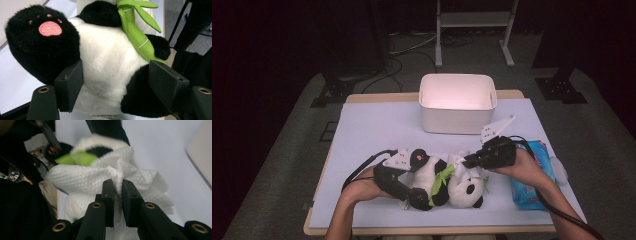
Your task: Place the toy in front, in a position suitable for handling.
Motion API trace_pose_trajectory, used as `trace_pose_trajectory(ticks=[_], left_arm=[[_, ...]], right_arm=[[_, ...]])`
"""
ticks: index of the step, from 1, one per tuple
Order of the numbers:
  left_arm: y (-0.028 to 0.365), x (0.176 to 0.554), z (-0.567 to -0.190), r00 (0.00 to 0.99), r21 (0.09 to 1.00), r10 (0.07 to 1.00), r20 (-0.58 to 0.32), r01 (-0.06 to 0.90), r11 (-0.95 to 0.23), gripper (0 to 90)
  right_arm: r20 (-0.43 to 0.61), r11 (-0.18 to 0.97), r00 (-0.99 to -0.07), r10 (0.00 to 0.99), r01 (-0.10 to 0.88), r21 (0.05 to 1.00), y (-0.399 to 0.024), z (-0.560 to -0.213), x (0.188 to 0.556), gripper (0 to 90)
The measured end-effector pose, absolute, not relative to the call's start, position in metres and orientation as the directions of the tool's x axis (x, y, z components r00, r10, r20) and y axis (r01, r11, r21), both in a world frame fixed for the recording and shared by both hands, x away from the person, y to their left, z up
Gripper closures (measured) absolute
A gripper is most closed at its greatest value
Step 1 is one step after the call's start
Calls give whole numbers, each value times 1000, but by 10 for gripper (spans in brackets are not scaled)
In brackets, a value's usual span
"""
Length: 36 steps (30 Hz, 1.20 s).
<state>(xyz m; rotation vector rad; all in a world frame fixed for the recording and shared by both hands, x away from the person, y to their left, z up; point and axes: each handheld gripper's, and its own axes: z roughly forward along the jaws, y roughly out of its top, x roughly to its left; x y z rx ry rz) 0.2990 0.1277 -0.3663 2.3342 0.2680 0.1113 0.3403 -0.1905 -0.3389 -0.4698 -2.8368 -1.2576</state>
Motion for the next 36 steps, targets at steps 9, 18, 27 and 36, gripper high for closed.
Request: trace_pose_trajectory(ticks=[9,18,27,36], left_arm=[[127,298,-361,981,706,190,29,115,-699,281],[137,312,-352,972,719,209,110,67,-692,276],[134,327,-371,979,752,198,40,101,-651,377],[122,318,-365,982,713,164,94,48,-700,383]], right_arm=[[77,738,-977,199,201,645,-152,-340,333,804],[62,738,-977,204,195,646,-167,-342,329,804],[76,706,-972,222,213,676,-181,-342,328,805],[64,690,-978,200,187,699,-164,-328,333,822]])
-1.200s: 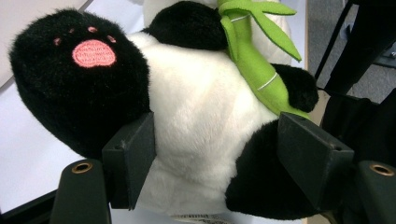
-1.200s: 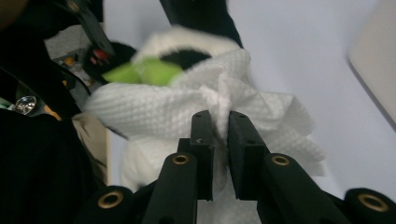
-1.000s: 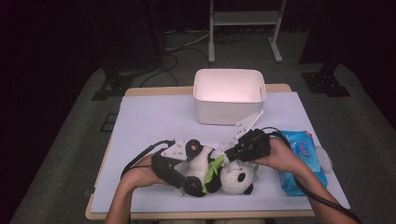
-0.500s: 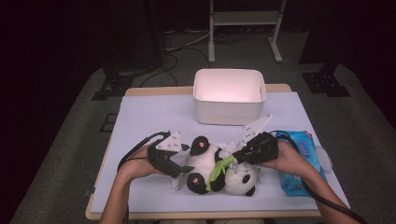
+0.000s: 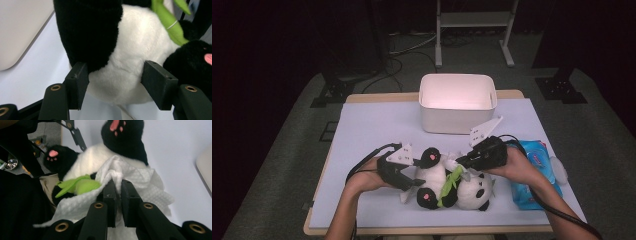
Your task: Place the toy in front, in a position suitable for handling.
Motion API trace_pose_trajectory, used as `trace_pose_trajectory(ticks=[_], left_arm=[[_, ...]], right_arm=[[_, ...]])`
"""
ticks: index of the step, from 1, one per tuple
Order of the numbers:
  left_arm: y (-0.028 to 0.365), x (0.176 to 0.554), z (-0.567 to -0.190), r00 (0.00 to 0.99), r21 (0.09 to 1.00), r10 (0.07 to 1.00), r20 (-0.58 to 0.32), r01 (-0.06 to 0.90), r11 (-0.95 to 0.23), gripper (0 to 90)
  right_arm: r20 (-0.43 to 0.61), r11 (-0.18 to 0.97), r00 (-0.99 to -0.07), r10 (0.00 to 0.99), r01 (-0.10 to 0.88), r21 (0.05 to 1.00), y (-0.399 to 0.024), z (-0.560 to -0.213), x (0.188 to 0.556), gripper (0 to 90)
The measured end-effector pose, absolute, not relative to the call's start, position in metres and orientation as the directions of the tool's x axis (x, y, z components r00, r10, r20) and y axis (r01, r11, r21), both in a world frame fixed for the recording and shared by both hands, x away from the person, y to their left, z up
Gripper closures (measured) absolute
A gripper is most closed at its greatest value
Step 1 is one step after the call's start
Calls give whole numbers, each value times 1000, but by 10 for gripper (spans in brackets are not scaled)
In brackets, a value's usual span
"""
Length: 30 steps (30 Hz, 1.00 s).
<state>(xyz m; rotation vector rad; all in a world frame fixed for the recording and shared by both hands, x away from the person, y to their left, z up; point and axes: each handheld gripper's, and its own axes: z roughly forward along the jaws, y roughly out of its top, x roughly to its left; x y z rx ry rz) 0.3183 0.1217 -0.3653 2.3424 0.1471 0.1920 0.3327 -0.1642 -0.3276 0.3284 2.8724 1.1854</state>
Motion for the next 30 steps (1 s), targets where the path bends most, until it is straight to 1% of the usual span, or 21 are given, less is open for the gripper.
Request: trace_pose_trajectory(ticks=[4,8,11,14,18,20,21,24,27,28,30], left_arm=[[121,316,-367,979,680,159,124,34,-733,381],[122,317,-370,980,683,168,110,48,-729,377],[126,317,-370,982,700,173,80,68,-710,363],[124,316,-372,983,699,169,70,72,-711,344],[121,314,-371,985,700,163,64,72,-711,344],[121,313,-370,986,713,158,57,71,-698,345],[121,313,-370,987,717,154,52,70,-694,349],[120,313,-369,989,727,144,36,73,-683,353],[120,312,-370,989,723,143,38,72,-687,353],[119,312,-371,988,703,143,56,63,-709,352],[119,312,-372,988,711,150,49,71,-699,352]], right_arm=[[53,695,-982,180,165,700,-152,-321,330,822],[42,715,-984,174,155,681,-148,-322,330,822],[58,727,-979,193,182,662,-157,-330,330,822],[55,737,-976,211,196,647,-164,-334,329,821],[60,724,-973,223,207,658,-169,-334,330,821],[58,716,-976,212,195,670,-163,-330,329,822],[48,714,-980,192,173,678,-154,-325,330,822],[37,718,-984,173,152,679,-139,-321,331,822],[33,721,-987,160,140,679,-129,-322,332,822],[41,732,-988,152,140,667,-121,-325,333,822],[39,740,-988,150,139,658,-120,-329,333,821]])
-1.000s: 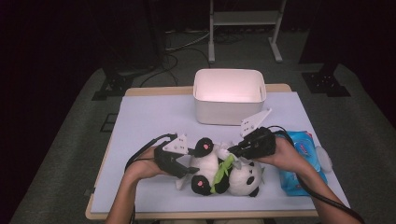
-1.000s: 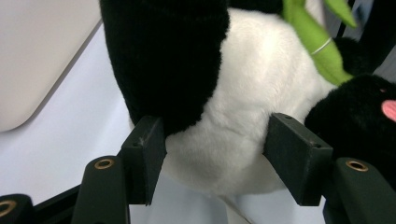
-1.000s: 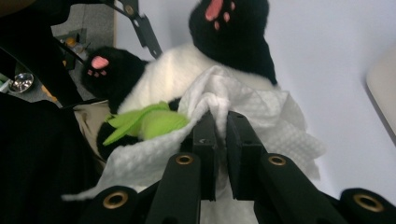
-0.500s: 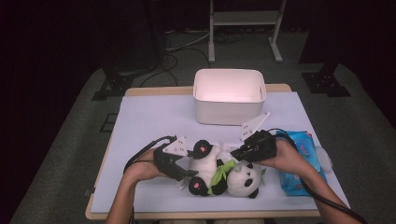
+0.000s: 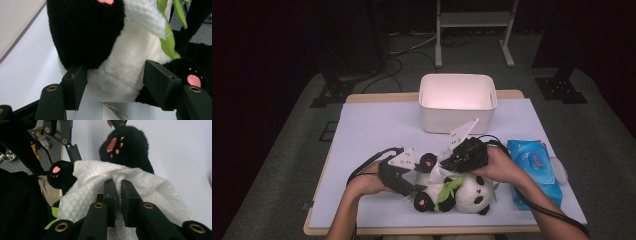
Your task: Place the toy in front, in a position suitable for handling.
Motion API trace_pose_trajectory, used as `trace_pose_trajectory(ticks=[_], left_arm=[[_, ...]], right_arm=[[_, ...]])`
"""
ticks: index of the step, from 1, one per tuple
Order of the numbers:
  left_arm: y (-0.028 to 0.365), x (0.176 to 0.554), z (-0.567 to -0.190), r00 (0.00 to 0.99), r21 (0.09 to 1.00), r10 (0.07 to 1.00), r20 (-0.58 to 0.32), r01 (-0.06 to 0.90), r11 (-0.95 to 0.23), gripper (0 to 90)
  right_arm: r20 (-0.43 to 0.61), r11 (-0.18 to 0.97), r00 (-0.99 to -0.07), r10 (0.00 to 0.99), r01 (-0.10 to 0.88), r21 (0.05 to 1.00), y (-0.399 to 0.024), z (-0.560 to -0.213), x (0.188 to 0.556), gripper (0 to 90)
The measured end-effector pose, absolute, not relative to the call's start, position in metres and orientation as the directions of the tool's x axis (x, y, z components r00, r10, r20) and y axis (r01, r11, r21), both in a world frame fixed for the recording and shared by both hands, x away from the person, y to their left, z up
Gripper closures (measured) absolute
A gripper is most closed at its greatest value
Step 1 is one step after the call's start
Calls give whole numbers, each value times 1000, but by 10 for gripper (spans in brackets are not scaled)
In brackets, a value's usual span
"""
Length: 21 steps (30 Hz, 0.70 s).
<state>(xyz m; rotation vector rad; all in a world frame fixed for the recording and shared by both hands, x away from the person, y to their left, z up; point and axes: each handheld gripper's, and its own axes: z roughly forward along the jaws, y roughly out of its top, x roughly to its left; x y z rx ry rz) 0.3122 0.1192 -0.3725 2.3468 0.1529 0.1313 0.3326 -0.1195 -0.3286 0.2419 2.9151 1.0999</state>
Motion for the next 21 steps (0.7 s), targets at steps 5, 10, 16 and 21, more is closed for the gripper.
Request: trace_pose_trajectory(ticks=[5,10,16,21], left_arm=[[119,312,-373,988,713,145,48,68,-698,352],[117,309,-371,991,725,128,39,60,-686,353],[115,310,-374,991,718,131,26,73,-693,353],[113,311,-375,992,718,127,22,73,-693,353]], right_arm=[[55,735,-984,171,164,658,-132,-329,332,821],[48,721,-982,181,166,673,-141,-323,329,821],[32,700,-988,152,130,702,-128,-312,327,823],[10,681,-992,127,94,726,-114,-301,323,822]])
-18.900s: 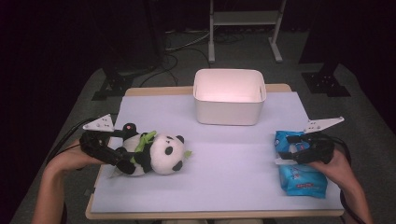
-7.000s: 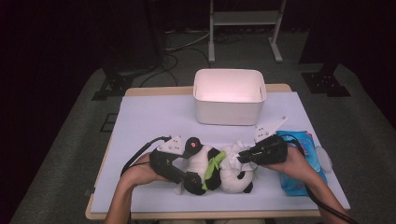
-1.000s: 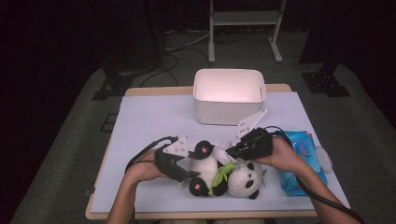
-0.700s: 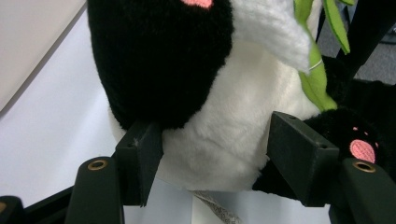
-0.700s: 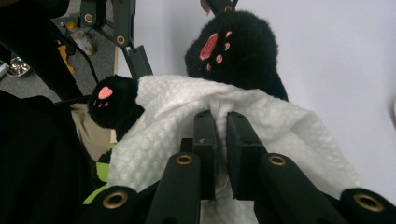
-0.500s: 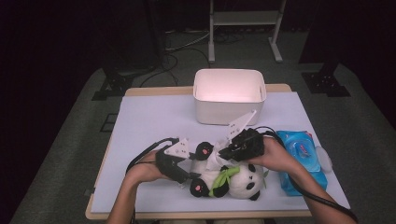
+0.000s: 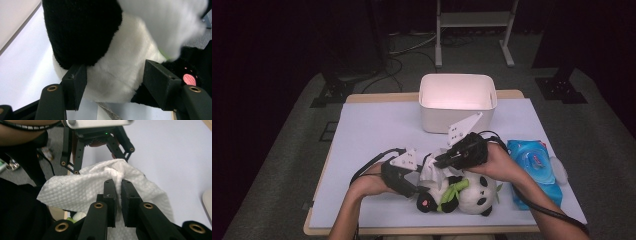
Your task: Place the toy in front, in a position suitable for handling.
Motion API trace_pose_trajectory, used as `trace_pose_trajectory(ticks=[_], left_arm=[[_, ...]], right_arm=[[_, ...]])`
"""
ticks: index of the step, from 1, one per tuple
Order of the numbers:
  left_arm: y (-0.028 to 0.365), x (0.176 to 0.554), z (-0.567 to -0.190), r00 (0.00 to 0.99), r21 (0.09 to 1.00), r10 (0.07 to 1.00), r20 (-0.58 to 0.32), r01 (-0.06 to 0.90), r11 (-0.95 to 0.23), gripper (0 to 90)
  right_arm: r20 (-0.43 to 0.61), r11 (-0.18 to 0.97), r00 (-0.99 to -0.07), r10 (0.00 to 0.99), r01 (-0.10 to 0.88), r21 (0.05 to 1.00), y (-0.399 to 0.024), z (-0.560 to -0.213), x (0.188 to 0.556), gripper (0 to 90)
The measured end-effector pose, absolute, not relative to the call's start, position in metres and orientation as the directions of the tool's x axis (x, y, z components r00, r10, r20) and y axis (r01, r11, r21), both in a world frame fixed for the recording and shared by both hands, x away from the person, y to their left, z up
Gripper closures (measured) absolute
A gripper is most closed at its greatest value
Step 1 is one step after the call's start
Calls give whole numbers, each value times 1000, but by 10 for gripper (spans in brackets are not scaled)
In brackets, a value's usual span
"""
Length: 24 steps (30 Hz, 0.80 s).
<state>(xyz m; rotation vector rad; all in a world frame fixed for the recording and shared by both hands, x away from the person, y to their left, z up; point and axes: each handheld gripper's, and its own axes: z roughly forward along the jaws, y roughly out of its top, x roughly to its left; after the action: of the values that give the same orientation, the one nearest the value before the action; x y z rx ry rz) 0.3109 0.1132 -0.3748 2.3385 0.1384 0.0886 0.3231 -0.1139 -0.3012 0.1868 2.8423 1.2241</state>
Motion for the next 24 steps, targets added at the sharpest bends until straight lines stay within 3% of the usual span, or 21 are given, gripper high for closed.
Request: trace_pose_trajectory(ticks=[10,24], left_arm=[[113,310,-376,991,716,135,9,88,-692,353],[108,308,-376,992,700,127,25,73,-710,346]], right_arm=[[-13,797,-986,168,129,590,-119,-328,318,823],[13,746,-980,200,160,647,-150,-319,311,823]])
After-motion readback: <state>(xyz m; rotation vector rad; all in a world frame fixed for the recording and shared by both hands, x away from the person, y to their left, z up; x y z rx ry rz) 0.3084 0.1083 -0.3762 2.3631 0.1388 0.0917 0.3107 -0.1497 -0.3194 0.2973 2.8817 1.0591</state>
